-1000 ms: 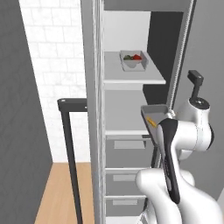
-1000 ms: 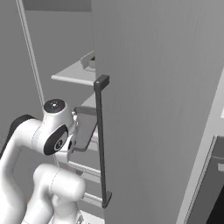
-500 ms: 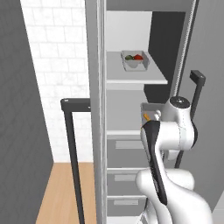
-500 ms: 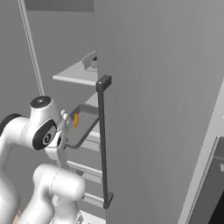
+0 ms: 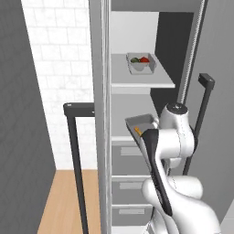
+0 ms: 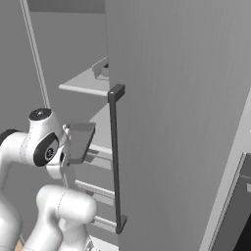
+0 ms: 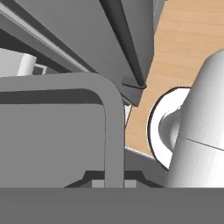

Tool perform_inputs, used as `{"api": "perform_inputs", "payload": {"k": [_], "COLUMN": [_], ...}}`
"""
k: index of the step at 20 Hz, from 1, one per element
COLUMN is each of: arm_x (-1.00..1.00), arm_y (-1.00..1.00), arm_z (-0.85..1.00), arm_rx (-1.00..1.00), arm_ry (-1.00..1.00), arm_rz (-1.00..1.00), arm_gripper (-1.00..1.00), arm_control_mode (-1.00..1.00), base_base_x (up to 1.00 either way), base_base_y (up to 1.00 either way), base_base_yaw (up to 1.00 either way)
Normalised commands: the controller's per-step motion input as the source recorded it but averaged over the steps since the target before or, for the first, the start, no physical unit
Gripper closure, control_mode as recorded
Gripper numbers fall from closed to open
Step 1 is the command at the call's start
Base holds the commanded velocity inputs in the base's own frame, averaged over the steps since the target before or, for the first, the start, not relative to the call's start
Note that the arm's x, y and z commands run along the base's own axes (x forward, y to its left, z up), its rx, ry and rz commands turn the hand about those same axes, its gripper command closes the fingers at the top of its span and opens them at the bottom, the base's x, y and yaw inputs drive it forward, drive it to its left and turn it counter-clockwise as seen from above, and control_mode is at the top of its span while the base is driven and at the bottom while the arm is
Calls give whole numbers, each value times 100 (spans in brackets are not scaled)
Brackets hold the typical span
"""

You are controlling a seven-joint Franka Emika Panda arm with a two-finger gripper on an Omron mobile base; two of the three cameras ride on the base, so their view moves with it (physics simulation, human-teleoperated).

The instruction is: Take the meat container that has the shrimp and place it on the second highest rack of the freezer. Then take the vegetable container that has the cucumber and bell pepper and place it on the highest rack of the freezer.

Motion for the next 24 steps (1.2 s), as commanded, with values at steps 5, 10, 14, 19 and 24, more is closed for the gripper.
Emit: {"api": "perform_inputs", "payload": {"k": [5,10,14,19,24], "arm_x": [75,97,89,77,63], "arm_y": [-3,-5,0,-2,-1], "arm_z": [0,-1,-3,-5,-22], "arm_rx": [1,1,0,0,0], "arm_ry": [0,1,2,3,4], "arm_rz": [-2,-8,-7,-5,-1], "arm_gripper": [100,100,100,100,100], "arm_control_mode": [-100,-100,-100,-100,-100], "base_base_x": [0,0,0,0,0], "base_base_y": [0,0,0,0,0], "base_base_yaw": [0,0,0,0,0]}}
